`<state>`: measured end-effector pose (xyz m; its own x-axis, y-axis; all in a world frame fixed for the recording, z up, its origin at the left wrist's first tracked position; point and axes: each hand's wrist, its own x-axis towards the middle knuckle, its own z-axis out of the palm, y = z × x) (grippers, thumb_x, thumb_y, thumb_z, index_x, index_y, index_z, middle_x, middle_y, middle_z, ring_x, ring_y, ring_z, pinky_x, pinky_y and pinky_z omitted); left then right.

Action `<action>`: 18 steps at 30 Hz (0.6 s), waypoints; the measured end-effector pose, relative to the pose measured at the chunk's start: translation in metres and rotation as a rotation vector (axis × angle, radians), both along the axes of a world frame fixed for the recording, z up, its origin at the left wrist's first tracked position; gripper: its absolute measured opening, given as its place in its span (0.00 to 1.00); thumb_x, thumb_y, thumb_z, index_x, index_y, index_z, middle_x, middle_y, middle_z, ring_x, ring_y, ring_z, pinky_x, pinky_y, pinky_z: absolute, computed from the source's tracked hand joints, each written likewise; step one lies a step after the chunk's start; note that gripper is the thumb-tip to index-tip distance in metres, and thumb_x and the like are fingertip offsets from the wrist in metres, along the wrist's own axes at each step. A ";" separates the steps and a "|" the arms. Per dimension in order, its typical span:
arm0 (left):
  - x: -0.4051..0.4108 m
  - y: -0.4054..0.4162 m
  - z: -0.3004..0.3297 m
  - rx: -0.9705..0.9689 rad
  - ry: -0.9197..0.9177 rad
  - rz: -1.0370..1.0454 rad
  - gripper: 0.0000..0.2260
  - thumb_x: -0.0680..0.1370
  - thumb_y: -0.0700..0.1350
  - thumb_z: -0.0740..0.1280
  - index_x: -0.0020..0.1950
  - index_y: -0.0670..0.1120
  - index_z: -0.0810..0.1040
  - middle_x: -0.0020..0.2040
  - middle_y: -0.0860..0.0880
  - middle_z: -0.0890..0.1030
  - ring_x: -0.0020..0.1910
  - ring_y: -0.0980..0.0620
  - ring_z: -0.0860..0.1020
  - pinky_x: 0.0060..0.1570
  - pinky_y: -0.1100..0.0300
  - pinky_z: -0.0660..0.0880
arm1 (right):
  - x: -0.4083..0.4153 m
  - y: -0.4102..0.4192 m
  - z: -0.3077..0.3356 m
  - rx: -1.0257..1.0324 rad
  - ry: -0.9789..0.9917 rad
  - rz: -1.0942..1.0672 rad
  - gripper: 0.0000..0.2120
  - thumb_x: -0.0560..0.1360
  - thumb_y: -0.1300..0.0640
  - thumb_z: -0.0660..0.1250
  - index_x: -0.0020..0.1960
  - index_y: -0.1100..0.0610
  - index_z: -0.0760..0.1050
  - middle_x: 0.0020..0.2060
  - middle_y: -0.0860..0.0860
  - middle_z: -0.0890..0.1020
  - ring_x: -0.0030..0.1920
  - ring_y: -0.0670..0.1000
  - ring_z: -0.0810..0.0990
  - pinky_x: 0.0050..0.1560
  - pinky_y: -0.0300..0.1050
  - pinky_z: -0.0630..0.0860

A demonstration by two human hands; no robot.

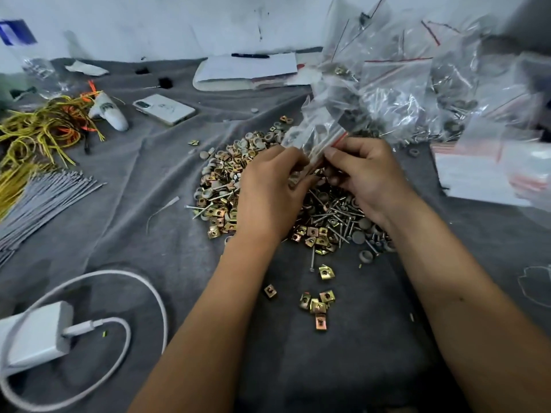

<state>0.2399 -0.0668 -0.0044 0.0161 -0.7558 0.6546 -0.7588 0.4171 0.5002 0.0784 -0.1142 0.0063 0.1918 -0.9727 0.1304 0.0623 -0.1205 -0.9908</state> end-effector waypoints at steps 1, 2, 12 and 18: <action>-0.001 0.000 0.000 -0.003 0.014 -0.007 0.10 0.72 0.42 0.80 0.48 0.40 0.84 0.44 0.47 0.83 0.43 0.47 0.81 0.45 0.49 0.78 | -0.001 0.000 0.000 -0.001 -0.016 0.001 0.11 0.80 0.66 0.67 0.43 0.58 0.84 0.36 0.54 0.83 0.34 0.48 0.77 0.35 0.40 0.74; -0.003 0.001 0.000 -0.006 0.032 -0.013 0.10 0.72 0.43 0.80 0.48 0.41 0.84 0.44 0.47 0.83 0.43 0.49 0.81 0.45 0.51 0.79 | -0.001 0.000 0.000 -0.008 -0.029 0.003 0.11 0.80 0.66 0.67 0.42 0.58 0.84 0.35 0.53 0.83 0.34 0.48 0.76 0.34 0.39 0.73; -0.011 0.005 0.003 0.110 0.458 -0.112 0.05 0.77 0.41 0.77 0.49 0.41 0.88 0.43 0.50 0.87 0.42 0.54 0.86 0.46 0.52 0.83 | -0.002 0.003 0.001 -0.146 -0.031 0.066 0.08 0.77 0.53 0.71 0.40 0.52 0.83 0.35 0.52 0.81 0.34 0.44 0.77 0.32 0.34 0.72; -0.005 0.005 0.006 0.137 0.528 -0.177 0.05 0.81 0.37 0.72 0.46 0.37 0.84 0.36 0.44 0.85 0.34 0.50 0.82 0.36 0.54 0.80 | -0.004 0.002 -0.001 -0.198 -0.019 0.142 0.09 0.80 0.52 0.70 0.45 0.56 0.83 0.35 0.49 0.82 0.34 0.43 0.77 0.34 0.32 0.73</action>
<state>0.2345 -0.0623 0.0021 0.1803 -0.8540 0.4881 -0.3158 0.4197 0.8510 0.0744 -0.1126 0.0050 0.3205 -0.8911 0.3212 0.1113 -0.3013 -0.9470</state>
